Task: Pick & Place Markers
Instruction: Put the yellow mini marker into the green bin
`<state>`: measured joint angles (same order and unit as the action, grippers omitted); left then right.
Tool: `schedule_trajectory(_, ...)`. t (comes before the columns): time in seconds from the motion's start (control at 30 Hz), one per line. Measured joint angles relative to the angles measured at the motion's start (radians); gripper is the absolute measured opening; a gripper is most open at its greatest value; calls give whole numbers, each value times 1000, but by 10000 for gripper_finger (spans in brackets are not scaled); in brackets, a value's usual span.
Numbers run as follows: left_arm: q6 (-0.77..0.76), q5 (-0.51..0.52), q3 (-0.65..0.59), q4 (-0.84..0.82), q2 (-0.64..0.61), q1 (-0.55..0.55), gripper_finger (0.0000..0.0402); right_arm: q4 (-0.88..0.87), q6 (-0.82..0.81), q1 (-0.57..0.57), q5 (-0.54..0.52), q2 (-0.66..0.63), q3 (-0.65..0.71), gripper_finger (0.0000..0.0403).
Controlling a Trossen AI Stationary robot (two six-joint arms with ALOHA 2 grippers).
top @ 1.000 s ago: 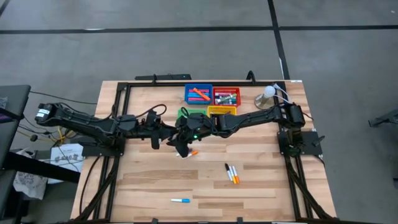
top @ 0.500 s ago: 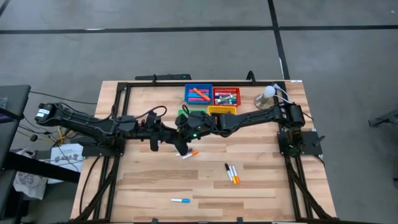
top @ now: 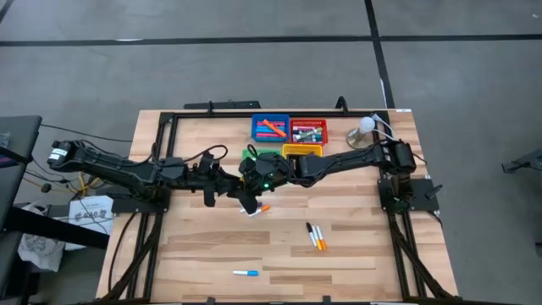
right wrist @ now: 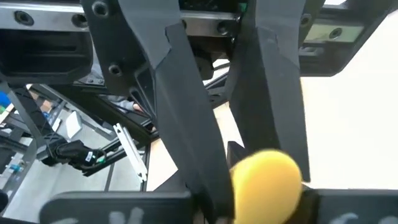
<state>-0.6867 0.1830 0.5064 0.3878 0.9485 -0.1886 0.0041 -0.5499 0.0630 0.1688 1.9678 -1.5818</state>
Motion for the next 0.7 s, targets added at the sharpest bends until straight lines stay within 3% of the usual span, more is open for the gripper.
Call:
schedule_trajectory(0.13,29,3,-1,3,0,1,92,-3,11,1,-3,-1,0,20)
schedule_trajectory(0.37,83,5,-1,3,1,14,113,-10,27,-6,-2,-1,0,30)
schedule_trajectory(0.7,178,-11,-1,-3,2,69,167,-36,84,-48,82,-1,-1,22)
